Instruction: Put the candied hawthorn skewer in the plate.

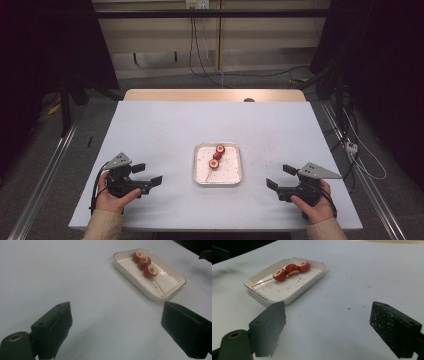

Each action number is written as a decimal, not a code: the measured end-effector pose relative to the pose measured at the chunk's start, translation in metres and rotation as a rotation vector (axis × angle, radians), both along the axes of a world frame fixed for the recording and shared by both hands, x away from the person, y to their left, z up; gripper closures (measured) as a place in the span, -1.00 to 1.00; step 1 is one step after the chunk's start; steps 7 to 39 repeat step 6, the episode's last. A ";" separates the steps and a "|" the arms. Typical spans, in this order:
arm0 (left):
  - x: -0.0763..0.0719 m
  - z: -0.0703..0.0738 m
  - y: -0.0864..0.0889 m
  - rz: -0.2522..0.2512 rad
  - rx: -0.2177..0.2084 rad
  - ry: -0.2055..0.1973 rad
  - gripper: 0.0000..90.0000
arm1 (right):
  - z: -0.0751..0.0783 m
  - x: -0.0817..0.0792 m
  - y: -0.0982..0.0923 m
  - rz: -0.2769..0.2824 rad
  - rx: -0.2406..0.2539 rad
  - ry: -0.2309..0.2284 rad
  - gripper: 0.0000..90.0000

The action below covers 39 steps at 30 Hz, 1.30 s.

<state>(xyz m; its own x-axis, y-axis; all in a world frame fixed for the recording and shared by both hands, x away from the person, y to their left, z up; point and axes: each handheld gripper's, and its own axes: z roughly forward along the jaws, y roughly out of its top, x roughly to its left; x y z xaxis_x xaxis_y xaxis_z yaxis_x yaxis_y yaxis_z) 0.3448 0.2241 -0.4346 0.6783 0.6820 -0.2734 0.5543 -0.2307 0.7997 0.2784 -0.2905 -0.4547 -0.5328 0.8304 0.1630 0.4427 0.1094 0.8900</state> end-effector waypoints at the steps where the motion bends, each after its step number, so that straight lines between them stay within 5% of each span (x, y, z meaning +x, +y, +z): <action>1: 0.000 0.000 0.000 0.003 -0.001 -0.001 -0.78 | 0.000 0.000 0.000 0.000 -0.001 0.002 -0.71; 39: 0.000 0.002 0.002 0.015 -0.001 -0.004 -0.78 | -0.002 0.001 0.004 0.006 -0.011 0.003 -0.71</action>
